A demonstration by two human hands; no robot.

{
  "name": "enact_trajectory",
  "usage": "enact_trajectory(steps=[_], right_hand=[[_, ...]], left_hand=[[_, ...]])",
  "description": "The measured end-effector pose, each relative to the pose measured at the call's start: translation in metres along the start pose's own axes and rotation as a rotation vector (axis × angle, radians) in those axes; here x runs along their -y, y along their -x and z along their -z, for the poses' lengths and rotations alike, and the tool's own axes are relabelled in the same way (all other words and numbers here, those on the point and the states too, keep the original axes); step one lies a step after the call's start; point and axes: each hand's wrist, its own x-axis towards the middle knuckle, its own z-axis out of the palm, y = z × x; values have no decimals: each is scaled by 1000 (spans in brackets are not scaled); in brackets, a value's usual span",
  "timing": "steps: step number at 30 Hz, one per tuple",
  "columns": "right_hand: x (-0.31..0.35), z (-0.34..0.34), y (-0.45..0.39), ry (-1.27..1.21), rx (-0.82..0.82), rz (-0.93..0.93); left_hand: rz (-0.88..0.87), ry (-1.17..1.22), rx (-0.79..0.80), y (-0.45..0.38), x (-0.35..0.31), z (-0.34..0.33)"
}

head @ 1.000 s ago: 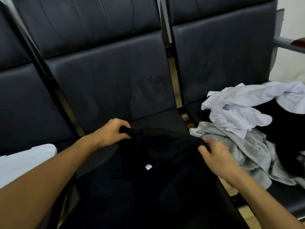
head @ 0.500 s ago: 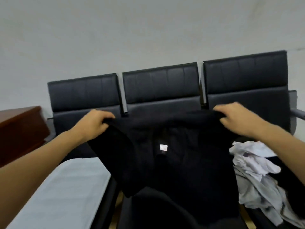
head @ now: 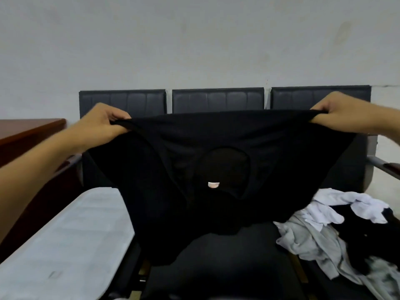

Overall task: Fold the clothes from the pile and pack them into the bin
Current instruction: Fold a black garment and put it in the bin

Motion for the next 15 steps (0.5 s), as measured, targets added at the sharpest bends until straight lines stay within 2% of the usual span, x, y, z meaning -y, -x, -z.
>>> enact_trajectory(steps=[4, 7, 9, 11, 12, 15], right_hand=[[-14, -2, -8, -107, 48, -138], [-31, -26, -21, -143, 151, -245], [-47, -52, -29, -195, 254, -297], [-72, -94, -42, -184, 357, -340], [-79, -107, -44, -131, 375, -329], [-116, -181, -70, 85, 380, -259]], left_hand=[[125, 265, 190, -5, 6, 3], [240, 357, 275, -18, 37, -18], [383, 411, 390, -24, 62, -43], [528, 342, 493, -26, 96, -84], [540, 224, 501, -25, 105, -98], [434, -137, 484, -25, 160, -170]])
